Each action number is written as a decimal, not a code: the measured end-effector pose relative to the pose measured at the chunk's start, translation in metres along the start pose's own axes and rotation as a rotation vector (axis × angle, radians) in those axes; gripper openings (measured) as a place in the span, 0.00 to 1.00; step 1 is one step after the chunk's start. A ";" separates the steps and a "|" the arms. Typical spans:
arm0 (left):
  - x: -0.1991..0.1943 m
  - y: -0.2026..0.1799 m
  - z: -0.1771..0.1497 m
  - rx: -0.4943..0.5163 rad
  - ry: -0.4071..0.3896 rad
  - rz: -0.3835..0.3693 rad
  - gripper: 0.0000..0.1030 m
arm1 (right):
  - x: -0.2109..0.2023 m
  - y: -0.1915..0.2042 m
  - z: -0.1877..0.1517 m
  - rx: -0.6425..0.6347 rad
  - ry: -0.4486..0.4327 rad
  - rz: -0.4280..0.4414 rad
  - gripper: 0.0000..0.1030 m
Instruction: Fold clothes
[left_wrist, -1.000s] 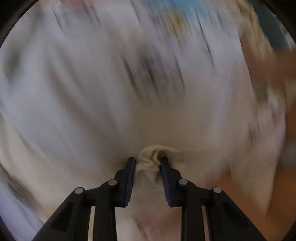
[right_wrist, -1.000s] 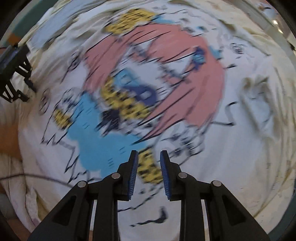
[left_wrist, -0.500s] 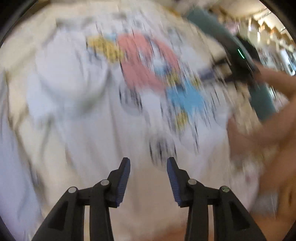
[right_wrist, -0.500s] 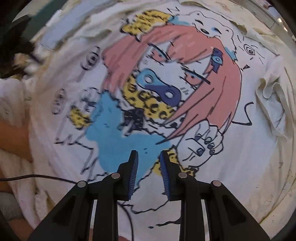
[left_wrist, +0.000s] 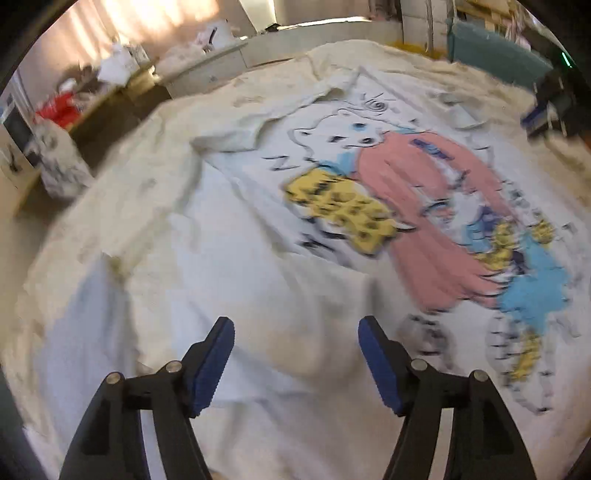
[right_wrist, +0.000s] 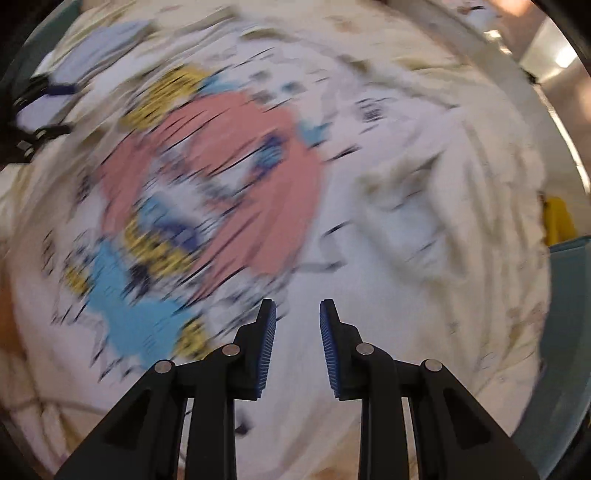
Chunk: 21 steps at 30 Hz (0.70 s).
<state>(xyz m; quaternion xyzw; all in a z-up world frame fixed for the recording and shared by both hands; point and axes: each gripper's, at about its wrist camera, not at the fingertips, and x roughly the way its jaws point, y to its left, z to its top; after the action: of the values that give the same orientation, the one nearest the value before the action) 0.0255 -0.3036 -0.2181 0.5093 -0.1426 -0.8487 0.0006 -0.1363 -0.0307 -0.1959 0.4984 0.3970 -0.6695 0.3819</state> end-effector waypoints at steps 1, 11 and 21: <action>0.007 0.002 0.000 0.036 0.023 0.022 0.69 | 0.000 -0.014 0.007 0.022 -0.013 -0.024 0.27; 0.030 0.070 0.040 0.115 0.071 0.260 0.65 | 0.032 -0.125 0.028 0.123 -0.097 0.017 0.27; 0.049 0.118 0.101 -0.354 0.070 0.329 0.65 | 0.082 -0.094 0.069 -0.057 -0.095 -0.145 0.27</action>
<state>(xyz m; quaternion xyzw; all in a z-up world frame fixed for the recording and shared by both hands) -0.1021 -0.3997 -0.1878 0.5004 -0.0727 -0.8306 0.2333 -0.2643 -0.0659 -0.2484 0.4248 0.4322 -0.7068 0.3648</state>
